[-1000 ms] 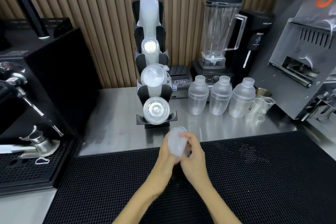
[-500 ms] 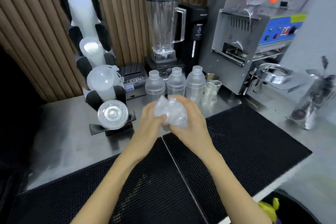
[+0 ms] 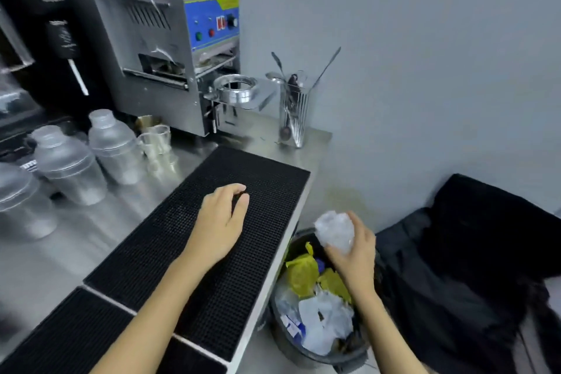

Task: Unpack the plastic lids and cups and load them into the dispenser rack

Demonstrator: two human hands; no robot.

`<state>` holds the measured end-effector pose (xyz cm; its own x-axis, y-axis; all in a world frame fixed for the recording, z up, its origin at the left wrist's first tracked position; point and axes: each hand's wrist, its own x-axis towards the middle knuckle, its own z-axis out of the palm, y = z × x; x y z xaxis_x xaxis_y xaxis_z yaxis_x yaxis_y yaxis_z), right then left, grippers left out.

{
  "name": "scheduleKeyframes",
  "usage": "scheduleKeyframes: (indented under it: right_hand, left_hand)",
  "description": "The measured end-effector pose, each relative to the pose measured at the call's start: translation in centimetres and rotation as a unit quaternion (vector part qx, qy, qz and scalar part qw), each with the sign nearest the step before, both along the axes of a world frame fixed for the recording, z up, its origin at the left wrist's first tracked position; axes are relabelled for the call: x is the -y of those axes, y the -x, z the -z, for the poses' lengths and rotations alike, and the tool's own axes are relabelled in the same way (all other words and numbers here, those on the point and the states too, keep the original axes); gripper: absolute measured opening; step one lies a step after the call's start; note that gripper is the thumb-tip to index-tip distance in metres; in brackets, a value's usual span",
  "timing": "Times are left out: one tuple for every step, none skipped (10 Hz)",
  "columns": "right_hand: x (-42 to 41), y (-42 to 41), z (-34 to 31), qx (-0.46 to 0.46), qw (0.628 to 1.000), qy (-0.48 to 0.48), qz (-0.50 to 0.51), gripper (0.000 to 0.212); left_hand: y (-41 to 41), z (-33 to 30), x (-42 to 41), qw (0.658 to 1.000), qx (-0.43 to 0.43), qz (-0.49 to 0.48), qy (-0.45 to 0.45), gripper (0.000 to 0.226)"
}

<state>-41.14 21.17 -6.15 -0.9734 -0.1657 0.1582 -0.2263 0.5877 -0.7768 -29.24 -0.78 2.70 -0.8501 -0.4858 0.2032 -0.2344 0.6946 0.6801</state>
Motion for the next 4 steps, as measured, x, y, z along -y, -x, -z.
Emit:
scheduleKeyframes:
  right_hand:
    - [0.0, 1.5, 4.0, 0.159, 0.981, -0.108, 0.018, 0.1]
    - [0.2, 0.8, 6.0, 0.239, 0.961, -0.139, 0.003, 0.099]
    - [0.8, 0.2, 5.4, 0.122, 0.992, -0.037, 0.012, 0.082]
    - [3.0, -0.9, 1.7, 0.034, 0.993, 0.115, 0.007, 0.053]
  left_hand:
    - [2.3, 1.1, -0.8, 0.999, 0.036, 0.026, 0.006, 0.039]
    - [2.8, 2.0, -1.3, 0.996, 0.076, 0.041, 0.004, 0.038]
    - [2.2, 1.9, -1.0, 0.998, 0.058, 0.03, 0.016, 0.038]
    - [0.9, 0.8, -0.6, 1.0, 0.021, -0.008, 0.02, 0.037]
